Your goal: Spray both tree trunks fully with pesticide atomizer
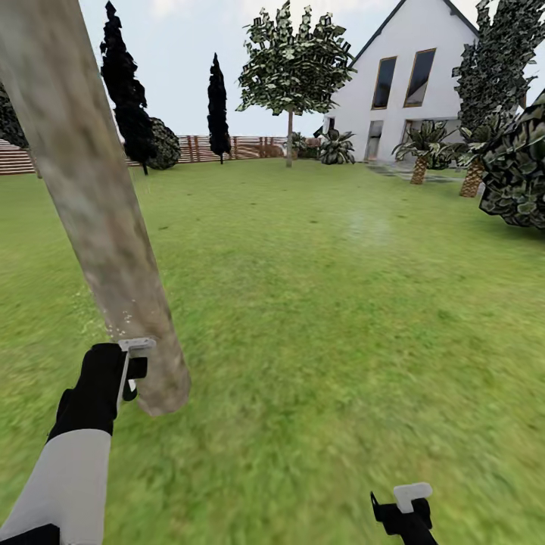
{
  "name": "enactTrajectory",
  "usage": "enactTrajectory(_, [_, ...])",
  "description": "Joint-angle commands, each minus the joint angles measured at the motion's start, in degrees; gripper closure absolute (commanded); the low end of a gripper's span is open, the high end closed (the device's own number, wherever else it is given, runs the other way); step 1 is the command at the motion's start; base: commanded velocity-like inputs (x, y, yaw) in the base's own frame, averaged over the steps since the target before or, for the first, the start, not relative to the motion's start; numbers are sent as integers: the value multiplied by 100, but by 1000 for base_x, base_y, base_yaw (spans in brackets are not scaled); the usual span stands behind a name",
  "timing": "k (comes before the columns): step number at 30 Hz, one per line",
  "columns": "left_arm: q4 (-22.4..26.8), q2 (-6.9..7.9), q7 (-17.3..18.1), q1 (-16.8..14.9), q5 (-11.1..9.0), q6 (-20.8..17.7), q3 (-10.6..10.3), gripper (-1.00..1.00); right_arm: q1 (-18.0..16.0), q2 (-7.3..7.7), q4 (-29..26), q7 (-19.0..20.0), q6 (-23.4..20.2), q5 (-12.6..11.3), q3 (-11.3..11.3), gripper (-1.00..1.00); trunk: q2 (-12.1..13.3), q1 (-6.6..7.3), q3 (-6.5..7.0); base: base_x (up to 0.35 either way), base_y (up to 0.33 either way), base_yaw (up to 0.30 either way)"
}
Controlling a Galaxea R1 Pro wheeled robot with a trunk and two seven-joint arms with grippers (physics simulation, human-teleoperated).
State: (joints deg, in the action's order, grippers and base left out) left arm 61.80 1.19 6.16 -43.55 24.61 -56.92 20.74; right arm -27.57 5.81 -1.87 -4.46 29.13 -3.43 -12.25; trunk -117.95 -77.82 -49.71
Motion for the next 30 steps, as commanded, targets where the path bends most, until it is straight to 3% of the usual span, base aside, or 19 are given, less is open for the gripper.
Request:
enactTrajectory(1, [7,-24,61,-11,70,-26,8,100,-3,-1,2,-20,13,-35,-50,-100,-2,-2,-5,281,-158,0])
enactTrajectory(8, [52,-6,61,-9,78,-29,17,100,-3,-18,-7,-20,5,-35,-50,-100,-2,-2,-5,281,-158,12])
enactTrajectory(15, [112,44,61,81,87,-21,277,100,-3,-36,-7,-20,7,-35,-50,-100,-2,-2,-5,208,-208,256])
enactTrajectory(22, [108,16,48,99,87,14,284,100,-3,-41,-7,-20,10,-35,-50,-100,-2,-2,-5,14,-271,277])
enactTrajectory(27, [76,-8,50,386,84,54,357,100,-3,-40,-5,-20,5,-35,-50,-100,-2,-2,-5,0,-273,151])
enactTrajectory(29, [1,2,71,471,-10,127,490,100,-3,-34,0,-20,5,-35,-50,-100,-2,-2,-5,15,-273,10])
enactTrajectory(30, [-73,40,76,639,-119,360,535,100,-3,-35,2,-20,6,-35,-50,-100,-2,-2,-5,73,-273,2])
